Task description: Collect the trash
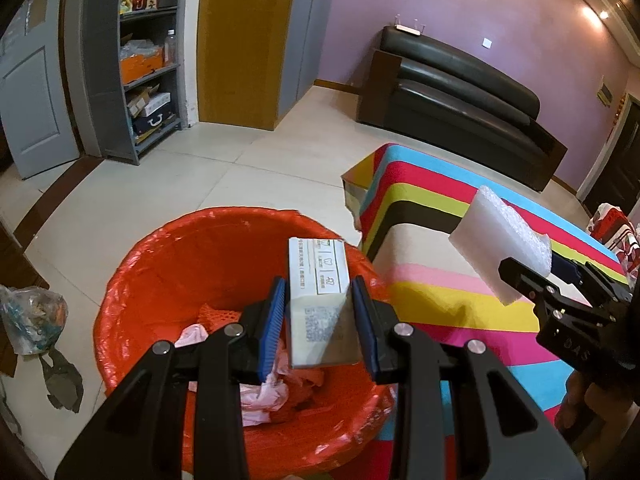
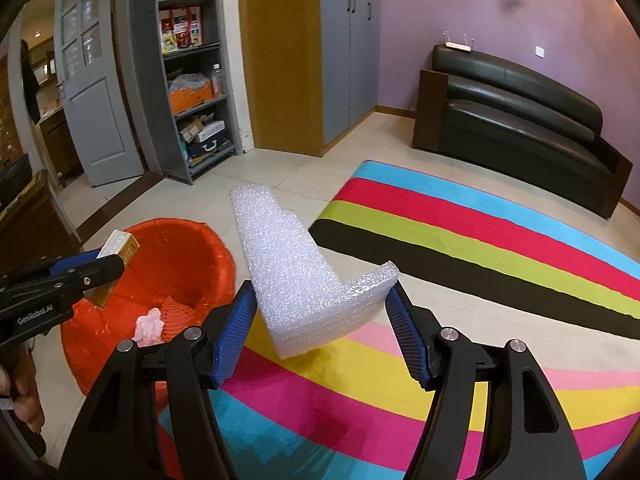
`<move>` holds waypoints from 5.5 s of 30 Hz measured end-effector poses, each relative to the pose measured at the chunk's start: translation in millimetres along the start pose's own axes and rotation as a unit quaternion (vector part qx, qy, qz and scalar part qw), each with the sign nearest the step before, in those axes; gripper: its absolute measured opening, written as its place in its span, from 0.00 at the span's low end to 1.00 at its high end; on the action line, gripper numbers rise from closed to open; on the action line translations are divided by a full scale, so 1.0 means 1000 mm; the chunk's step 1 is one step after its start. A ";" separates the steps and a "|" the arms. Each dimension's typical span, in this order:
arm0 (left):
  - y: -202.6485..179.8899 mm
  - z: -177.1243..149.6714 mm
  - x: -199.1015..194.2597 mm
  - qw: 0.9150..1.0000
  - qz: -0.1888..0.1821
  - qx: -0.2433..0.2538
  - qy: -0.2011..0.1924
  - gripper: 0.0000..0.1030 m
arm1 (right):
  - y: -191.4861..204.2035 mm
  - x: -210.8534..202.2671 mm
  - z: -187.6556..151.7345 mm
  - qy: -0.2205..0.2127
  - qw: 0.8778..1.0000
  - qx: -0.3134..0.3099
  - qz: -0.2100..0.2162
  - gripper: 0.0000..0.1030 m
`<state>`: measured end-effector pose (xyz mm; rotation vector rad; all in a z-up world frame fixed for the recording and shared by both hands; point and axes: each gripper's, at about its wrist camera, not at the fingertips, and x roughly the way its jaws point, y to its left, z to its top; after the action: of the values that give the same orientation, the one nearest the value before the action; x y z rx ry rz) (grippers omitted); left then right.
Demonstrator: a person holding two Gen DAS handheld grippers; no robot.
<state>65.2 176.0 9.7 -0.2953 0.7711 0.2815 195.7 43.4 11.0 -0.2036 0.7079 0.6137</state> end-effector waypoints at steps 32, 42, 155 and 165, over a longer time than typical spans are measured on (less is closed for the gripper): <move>0.077 -0.004 -0.026 0.998 0.044 -0.043 -0.006 0.32 | 0.092 0.013 0.001 0.002 0.997 -0.039 0.064 0.61; 0.086 -0.005 -0.028 0.998 0.049 -0.049 -0.007 0.32 | 0.108 0.020 0.002 0.005 0.996 -0.042 0.078 0.61; 0.074 -0.075 -0.086 0.998 0.041 -0.044 0.006 0.74 | 0.114 -0.044 -0.044 -0.010 0.996 -0.032 0.085 0.79; 0.074 -0.074 -0.085 0.998 0.041 -0.045 0.006 0.74 | 0.114 -0.045 -0.044 -0.011 0.996 -0.032 0.086 0.79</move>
<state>-66.9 205.5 8.6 -0.3519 0.7851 0.3923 77.8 98.2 10.5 -0.1973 0.6897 0.8020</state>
